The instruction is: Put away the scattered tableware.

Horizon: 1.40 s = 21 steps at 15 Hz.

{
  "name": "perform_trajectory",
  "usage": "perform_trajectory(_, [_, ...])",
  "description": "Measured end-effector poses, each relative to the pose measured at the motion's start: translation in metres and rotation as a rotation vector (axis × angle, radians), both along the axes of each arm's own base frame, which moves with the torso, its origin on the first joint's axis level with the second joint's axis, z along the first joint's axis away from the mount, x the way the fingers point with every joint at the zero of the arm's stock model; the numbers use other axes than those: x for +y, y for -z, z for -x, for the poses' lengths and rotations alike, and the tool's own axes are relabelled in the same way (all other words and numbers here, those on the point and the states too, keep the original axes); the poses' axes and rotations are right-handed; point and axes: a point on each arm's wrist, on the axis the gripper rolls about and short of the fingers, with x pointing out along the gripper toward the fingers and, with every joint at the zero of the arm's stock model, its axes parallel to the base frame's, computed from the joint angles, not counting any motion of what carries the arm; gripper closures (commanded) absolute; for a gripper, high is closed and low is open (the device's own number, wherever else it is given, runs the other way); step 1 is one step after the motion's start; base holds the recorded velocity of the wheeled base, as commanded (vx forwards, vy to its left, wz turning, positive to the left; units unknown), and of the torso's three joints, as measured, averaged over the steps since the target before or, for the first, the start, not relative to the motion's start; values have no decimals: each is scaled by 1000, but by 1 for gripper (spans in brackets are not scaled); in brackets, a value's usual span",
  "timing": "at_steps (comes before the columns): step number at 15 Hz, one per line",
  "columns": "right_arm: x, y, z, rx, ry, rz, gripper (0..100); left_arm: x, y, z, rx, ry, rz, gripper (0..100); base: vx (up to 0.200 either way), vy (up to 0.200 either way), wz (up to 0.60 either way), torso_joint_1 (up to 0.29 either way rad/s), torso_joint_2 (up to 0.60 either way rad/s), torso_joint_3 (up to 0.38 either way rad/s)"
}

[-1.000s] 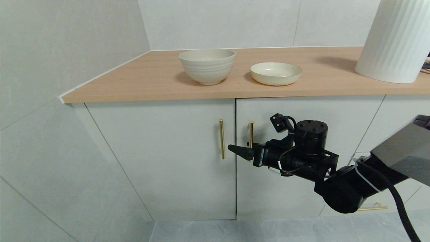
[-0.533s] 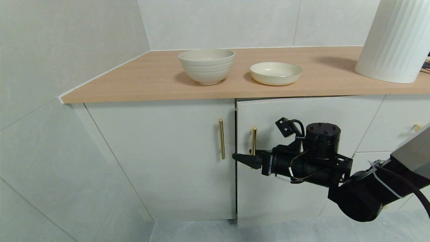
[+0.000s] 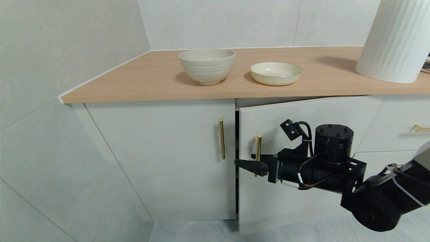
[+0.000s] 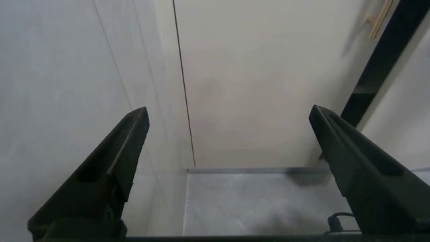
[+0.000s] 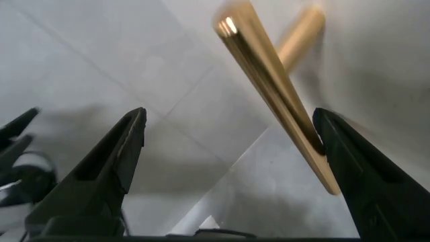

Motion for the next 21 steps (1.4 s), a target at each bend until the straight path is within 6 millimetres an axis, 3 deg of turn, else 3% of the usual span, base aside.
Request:
perform_trajectory(3, [-4,-10,17,-11,-44,-11,0,0,-1,0,-5,-2,-1,0,0,0,0,0,0,0])
perform_trajectory(8, [-1,-19,37,-25,-86,-20,0,-2,-21,7,-61,94,-6,0,0,0,0,0,0,0])
perform_trajectory(11, [-4,-17,42,-23,-95,-17,0,-5,-52,11,-61,225,-14,0,0,0,0,0,0,0])
perform_trajectory(13, [-5,-18,44,-23,-98,-18,0,-7,-82,4,-27,319,-13,0,0,0,0,0,0,0])
perform_trajectory(15, [-7,-19,46,-22,-101,-20,0,-9,-115,-13,20,403,-6,0,0,0,0,0,0,0])
perform_trajectory(17, [-8,-21,47,-26,-101,-22,0,-10,-141,-42,99,461,7,0,0,0,0,0,0,0])
perform_trajectory(19, [-8,-21,48,-29,-101,-23,0,-12,-153,-83,196,503,23,0,0,0,0,0,0,0])
perform_trajectory(21, [-8,-21,48,-30,-101,-23,0,-16,-149,-121,274,543,38,0,0,0,0,0,0,0])
